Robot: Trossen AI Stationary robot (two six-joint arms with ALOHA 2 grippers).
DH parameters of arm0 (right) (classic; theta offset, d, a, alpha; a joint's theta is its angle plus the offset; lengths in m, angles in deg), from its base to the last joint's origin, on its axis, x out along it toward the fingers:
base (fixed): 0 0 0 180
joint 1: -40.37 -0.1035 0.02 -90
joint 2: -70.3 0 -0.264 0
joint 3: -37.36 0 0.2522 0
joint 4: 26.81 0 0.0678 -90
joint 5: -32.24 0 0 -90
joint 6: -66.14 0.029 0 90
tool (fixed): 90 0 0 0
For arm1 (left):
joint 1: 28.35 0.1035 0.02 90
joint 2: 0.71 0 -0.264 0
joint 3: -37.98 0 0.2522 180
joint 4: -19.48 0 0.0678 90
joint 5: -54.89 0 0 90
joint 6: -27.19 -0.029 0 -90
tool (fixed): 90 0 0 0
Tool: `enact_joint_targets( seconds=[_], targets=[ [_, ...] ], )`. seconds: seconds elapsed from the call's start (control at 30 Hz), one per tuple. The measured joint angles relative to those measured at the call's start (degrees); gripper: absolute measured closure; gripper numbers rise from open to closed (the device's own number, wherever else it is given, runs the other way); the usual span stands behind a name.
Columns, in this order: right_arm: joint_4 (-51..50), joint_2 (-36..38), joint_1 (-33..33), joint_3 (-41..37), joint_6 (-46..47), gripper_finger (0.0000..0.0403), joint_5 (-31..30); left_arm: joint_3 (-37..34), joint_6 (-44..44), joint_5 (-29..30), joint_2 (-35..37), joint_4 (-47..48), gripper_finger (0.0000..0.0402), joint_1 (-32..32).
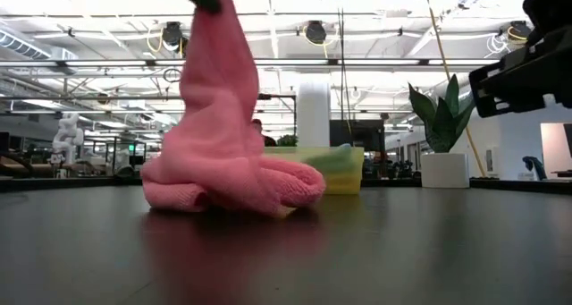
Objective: Fold microfiber towels
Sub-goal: Fold the pink microfiber cloth
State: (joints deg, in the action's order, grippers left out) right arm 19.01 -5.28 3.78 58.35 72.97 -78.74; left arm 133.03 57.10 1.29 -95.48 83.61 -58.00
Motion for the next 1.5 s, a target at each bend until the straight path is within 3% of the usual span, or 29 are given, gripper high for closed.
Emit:
enact_joint_targets(
  seconds=[0.2, 0.4, 0.6, 0.87, 1.07, 1.3, 1.5],
  targets=[
    [0.1, -5.9, 2.3, 4.0, -0.1, 0.0267, -0.1, -2.3, -9.3, -5.7, 0.0, -19.9, 0.0397, -0.3],
    [0.0, -14.8, 4.4, 10.1, 0.0, 0.0241, 0.1, -2.2, -18.8, -17.3, 0.0, -33.7, 0.0386, -1.9],
    [-5.3, -23.5, 5.5, 17.8, -1.6, 0.0228, 2.6, -2.2, -17.6, -17.1, 0.0, -33.1, 0.0397, -4.2],
    [-6.3, -27.3, 6.1, 22.9, -5.9, 0.0216, 21.6, -2.2, -17.0, -15.5, -0.4, -32.0, 0.0391, -5.0],
    [-6.3, -28.1, 4.8, 24.3, -8.8, 0.0213, 22.6, -2.2, -16.5, -15.2, -0.5, -31.6, 0.0387, -4.9],
    [-6.9, -31.0, 4.2, 26.9, -12.5, 0.0247, 20.7, -2.2, -15.4, -13.6, -0.5, -30.8, 0.0386, -4.9],
    [-8.1, -30.8, 4.1, 26.9, -14.6, 0.0349, 17.8, -2.2, -14.8, -12.7, -0.5, -31.0, 0.0391, -5.1]
  ],
)
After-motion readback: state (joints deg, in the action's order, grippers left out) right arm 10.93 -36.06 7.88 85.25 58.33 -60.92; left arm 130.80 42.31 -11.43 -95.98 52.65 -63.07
